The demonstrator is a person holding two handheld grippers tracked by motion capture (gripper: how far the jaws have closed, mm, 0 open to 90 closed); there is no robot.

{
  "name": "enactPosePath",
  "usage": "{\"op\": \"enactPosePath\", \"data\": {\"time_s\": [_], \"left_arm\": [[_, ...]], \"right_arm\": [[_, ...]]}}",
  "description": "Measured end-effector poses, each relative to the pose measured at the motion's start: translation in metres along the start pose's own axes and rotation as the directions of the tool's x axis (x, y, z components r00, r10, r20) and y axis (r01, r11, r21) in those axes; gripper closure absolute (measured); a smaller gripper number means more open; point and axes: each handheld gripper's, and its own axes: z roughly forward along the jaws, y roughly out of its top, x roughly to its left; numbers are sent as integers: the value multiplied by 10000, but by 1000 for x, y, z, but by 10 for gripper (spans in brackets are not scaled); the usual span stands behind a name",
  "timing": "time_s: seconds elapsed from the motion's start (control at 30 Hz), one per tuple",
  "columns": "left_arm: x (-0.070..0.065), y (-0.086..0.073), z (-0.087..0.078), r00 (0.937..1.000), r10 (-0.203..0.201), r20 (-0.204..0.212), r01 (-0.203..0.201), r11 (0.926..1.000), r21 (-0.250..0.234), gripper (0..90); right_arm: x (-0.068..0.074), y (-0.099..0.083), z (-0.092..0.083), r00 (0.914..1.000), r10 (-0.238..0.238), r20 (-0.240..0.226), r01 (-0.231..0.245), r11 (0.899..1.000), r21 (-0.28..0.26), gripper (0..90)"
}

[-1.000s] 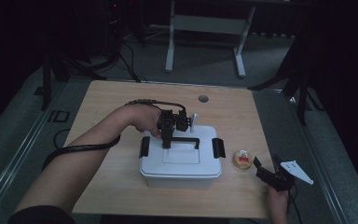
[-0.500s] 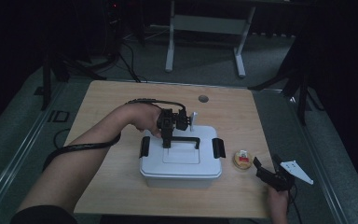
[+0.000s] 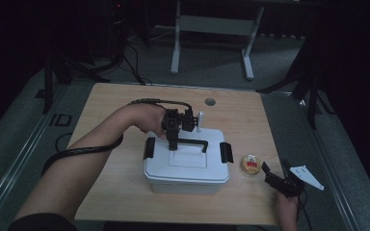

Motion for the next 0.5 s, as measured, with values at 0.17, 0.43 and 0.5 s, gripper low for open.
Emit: {"op": "enactPosePath", "data": {"time_s": [0.17,0.43,0.5], "left_arm": [[-3,-3,-10,9998,12,-175,-15,9998,-198,834],[-6,-13,-27,9991,-55,-429,42,9995,-314,834],[-7,-18,-30,9988,-88,-486,70,9992,-385,834]], "right_arm": [[0,0,0,10000,11,10,-11,10000,8,132],[0,0,0,10000,-4,29,4,10000,21,132],[0,0,0,10000,8,34,-8,10000,17,132]]}}
